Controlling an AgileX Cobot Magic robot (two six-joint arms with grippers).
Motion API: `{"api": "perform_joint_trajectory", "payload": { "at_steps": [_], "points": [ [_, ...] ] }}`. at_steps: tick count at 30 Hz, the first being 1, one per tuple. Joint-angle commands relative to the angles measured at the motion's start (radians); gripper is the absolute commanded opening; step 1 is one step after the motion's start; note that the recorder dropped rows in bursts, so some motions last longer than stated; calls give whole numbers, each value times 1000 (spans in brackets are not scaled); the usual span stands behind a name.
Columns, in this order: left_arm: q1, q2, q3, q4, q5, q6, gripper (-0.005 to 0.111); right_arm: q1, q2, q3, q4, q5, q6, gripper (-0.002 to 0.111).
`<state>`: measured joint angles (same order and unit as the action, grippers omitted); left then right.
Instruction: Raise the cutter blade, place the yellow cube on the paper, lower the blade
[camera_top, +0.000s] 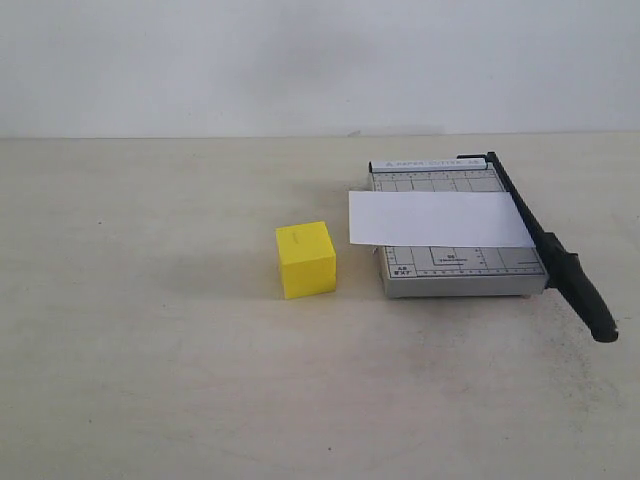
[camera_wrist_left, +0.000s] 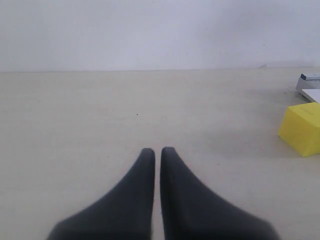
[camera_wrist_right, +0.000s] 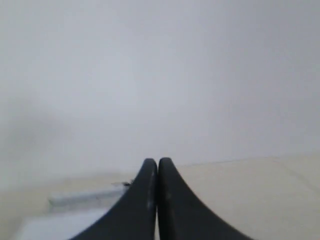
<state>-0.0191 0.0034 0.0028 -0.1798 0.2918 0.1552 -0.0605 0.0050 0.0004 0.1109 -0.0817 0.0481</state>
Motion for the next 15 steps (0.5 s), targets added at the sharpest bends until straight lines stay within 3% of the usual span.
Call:
{"api": "perform_joint_trajectory", "payload": {
  "at_steps": [1, 5, 8, 15],
  "points": [
    [-2, -3, -3, -6, -9, -8, 5, -8, -5, 0, 146, -68, 267, 0],
    [-2, -3, -3, -6, -9, -8, 5, -8, -5, 0, 146, -89, 131, 0],
    [-2, -3, -3, -6, -9, -8, 5, -8, -5, 0, 147, -130, 148, 0],
    [-2, -3, -3, -6, -9, -8, 5, -8, 31, -46, 145, 40, 554, 0]
  ]
}}
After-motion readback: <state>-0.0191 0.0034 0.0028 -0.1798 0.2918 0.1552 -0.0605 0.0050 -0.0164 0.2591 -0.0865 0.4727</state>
